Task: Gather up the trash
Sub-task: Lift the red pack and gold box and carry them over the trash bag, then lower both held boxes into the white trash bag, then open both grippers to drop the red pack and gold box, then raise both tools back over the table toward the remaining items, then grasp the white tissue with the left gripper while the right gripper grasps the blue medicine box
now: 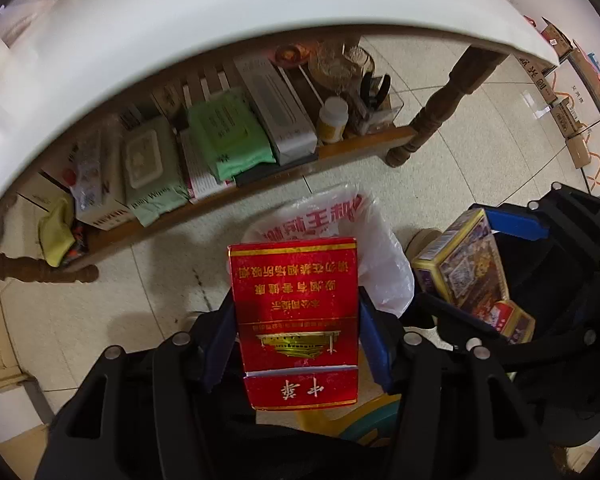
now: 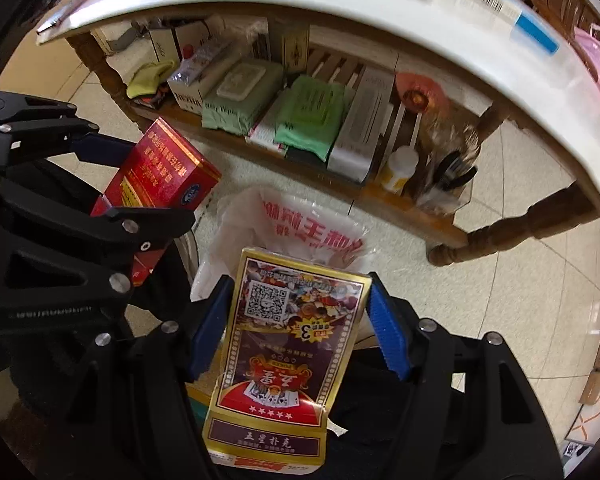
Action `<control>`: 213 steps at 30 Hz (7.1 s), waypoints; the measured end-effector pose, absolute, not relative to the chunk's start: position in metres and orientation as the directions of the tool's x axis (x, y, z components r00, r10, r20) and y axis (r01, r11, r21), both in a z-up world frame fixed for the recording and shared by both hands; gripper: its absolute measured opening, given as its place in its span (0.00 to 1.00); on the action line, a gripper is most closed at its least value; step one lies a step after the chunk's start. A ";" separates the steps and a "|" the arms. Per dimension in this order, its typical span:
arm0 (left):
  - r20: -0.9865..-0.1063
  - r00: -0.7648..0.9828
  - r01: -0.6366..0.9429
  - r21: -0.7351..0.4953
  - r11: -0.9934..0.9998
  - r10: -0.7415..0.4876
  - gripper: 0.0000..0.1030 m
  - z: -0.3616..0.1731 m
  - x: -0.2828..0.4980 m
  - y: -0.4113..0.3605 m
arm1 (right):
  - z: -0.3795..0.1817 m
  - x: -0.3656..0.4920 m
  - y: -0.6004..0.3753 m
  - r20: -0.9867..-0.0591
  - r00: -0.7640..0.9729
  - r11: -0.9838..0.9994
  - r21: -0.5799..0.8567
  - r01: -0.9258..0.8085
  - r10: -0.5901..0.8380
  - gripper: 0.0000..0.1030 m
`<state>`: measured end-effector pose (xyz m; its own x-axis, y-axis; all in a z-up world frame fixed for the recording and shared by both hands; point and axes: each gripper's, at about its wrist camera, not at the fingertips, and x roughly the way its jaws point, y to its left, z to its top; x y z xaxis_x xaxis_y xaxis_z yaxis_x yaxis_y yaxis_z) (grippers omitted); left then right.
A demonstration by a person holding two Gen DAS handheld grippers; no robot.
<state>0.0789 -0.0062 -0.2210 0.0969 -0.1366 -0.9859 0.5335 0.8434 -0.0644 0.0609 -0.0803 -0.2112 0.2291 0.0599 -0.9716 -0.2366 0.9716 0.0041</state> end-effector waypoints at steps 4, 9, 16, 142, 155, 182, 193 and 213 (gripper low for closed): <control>-0.989 0.069 0.523 -0.073 0.849 -0.128 0.53 -0.247 0.081 -0.004 | -0.239 0.064 -0.080 -0.978 0.203 0.976 0.006 -0.216 0.051 0.63; -0.996 0.037 0.509 -0.055 0.859 -0.086 0.53 -0.283 0.088 -0.002 | -0.267 0.065 -0.082 -0.982 0.182 0.981 0.004 -0.195 0.040 0.63; -0.997 -0.044 0.484 -0.075 0.872 -0.062 0.53 -0.331 0.102 -0.010 | -0.310 0.071 -0.087 -0.990 0.135 0.985 0.011 -0.173 0.035 0.63; -1.000 0.004 0.692 0.013 0.722 0.014 0.93 -0.048 0.228 -0.136 | 0.028 0.275 -0.231 -0.935 0.300 0.742 -0.066 -0.668 0.187 0.94; -1.000 -0.019 0.673 0.005 0.739 0.024 0.93 -0.099 0.248 -0.142 | -0.034 0.292 -0.220 -0.973 0.189 0.676 -0.051 -0.735 0.132 0.94; -0.996 -0.082 0.630 -0.038 0.775 0.018 0.93 -0.154 0.273 -0.128 | -0.134 0.317 -0.206 -0.995 0.055 0.624 0.010 -0.782 0.086 0.93; -0.999 -0.041 0.651 -0.016 0.759 0.014 0.89 -0.156 0.274 -0.132 | -0.131 0.322 -0.218 -0.990 0.070 0.655 0.026 -0.755 0.121 0.81; -0.999 -0.033 0.616 -0.041 0.787 -0.026 0.19 -0.133 0.283 -0.133 | -0.121 0.288 -0.226 -0.983 0.182 0.945 -0.025 -0.327 0.037 0.63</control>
